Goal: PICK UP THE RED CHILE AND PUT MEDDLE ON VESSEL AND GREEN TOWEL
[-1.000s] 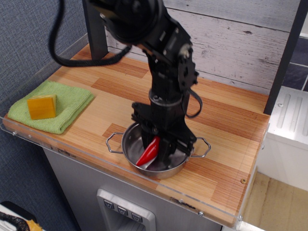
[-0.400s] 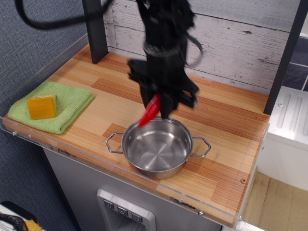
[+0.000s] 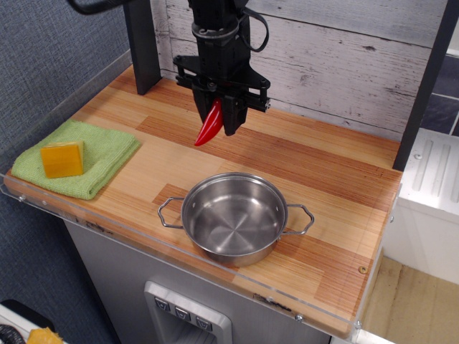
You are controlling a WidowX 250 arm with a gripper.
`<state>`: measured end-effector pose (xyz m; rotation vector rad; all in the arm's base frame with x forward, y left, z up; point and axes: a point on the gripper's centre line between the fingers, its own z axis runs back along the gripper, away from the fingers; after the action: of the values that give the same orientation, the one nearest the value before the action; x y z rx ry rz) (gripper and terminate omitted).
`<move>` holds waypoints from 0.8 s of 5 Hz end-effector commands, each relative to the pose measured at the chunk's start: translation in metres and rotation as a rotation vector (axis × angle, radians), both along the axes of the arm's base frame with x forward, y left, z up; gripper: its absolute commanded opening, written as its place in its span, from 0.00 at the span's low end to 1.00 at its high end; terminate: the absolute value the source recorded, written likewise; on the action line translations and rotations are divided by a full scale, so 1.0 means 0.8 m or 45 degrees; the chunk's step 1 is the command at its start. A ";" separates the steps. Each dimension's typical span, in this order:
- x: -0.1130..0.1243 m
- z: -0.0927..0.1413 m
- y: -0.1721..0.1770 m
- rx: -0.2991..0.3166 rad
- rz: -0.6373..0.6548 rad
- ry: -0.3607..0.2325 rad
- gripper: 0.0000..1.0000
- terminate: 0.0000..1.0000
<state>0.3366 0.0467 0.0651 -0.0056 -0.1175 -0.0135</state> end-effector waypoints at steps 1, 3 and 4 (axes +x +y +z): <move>0.032 -0.034 0.043 -0.045 0.024 0.033 0.00 0.00; 0.043 -0.060 0.069 -0.131 0.043 0.059 0.00 0.00; 0.045 -0.060 0.077 -0.128 0.058 0.060 1.00 0.00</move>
<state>0.3722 0.0991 0.0097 -0.1139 -0.0409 0.0311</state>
